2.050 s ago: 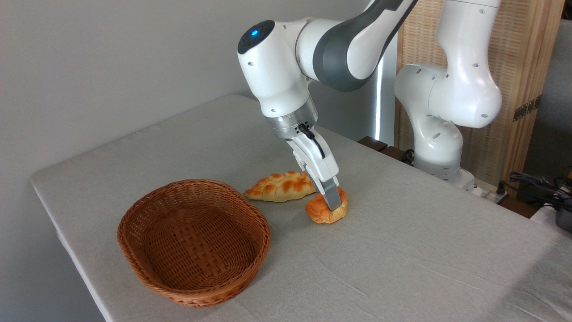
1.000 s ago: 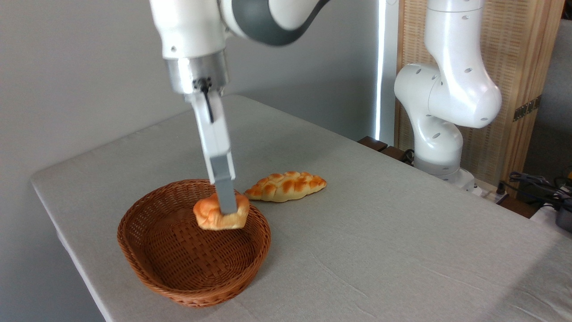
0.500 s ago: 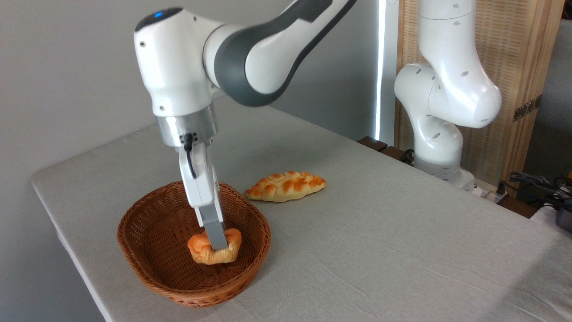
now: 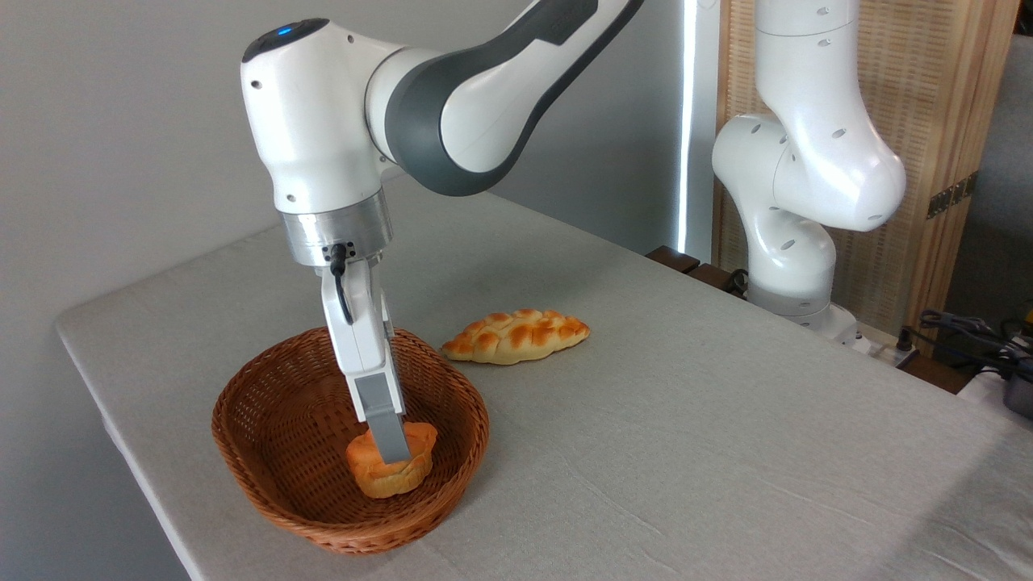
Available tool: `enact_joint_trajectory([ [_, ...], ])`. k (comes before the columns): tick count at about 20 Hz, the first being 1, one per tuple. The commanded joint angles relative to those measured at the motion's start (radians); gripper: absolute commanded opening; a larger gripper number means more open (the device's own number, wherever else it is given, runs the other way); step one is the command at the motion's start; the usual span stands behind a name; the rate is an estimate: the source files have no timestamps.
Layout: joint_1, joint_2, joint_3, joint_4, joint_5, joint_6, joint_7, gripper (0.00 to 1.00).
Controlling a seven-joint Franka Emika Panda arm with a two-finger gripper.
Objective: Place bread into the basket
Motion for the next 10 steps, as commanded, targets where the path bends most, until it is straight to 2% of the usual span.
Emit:
enact_joint_trajectory([
  [1,0.005,-0.054,0.002,0.012,-0.021,0.005,-0.047,1.00],
  [5,0.008,-0.118,0.011,0.042,-0.056,-0.030,-0.199,1.00],
  [10,0.008,-0.149,-0.001,0.113,-0.059,-0.266,-0.355,1.00],
])
